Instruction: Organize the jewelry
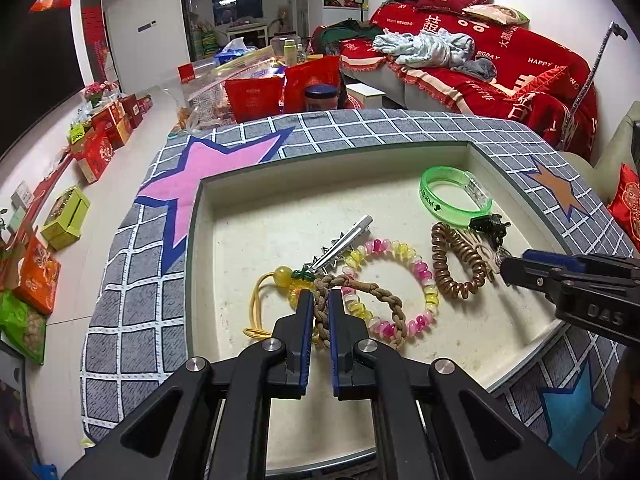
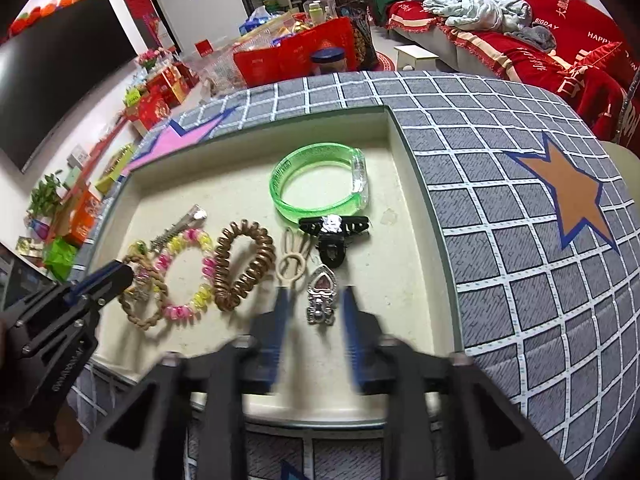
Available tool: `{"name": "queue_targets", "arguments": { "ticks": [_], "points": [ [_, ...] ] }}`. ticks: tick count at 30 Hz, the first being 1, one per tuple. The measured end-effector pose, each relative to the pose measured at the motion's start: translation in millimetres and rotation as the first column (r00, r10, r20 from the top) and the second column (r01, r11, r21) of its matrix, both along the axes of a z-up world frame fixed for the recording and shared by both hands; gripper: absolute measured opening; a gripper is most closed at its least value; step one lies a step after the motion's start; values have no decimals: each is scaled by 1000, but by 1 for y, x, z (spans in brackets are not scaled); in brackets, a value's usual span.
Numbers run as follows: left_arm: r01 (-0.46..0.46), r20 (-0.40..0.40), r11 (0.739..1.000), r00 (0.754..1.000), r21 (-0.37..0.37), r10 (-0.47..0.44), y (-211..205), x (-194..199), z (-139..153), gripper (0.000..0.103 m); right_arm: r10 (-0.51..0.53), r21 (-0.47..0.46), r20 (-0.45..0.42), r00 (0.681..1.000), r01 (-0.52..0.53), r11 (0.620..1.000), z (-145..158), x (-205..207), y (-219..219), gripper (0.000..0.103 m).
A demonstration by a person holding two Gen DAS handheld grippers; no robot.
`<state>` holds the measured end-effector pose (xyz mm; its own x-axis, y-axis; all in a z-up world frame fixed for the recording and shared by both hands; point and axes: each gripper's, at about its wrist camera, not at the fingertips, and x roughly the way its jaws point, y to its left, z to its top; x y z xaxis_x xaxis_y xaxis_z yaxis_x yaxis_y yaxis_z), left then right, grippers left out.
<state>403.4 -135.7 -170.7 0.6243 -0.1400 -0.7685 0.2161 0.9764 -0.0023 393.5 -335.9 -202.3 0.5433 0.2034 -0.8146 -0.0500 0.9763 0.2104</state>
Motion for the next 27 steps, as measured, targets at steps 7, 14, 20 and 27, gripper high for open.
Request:
{"name": "queue_targets", "arguments": {
  "ticks": [7,14,20,27],
  "points": [
    [2,26,1000,1000,11,-2,-2,-3,5,24,-16,28,69,997,14,999,22,-14,-1,53],
    [10,32,1000,999,4,-11,-5,-3,7,24,-31,44,106,994,27,999,38,-27,-6,53],
    [-8,46,1000,999,-27,10,1,-2,14,74,-39,54,117,992,33,998,41,-32,-11,53],
    [-37,100,999,994,-1,37,1,-1,15,103,-51,63,114,992,44,997,40,-33,-15,53]
  ]
}}
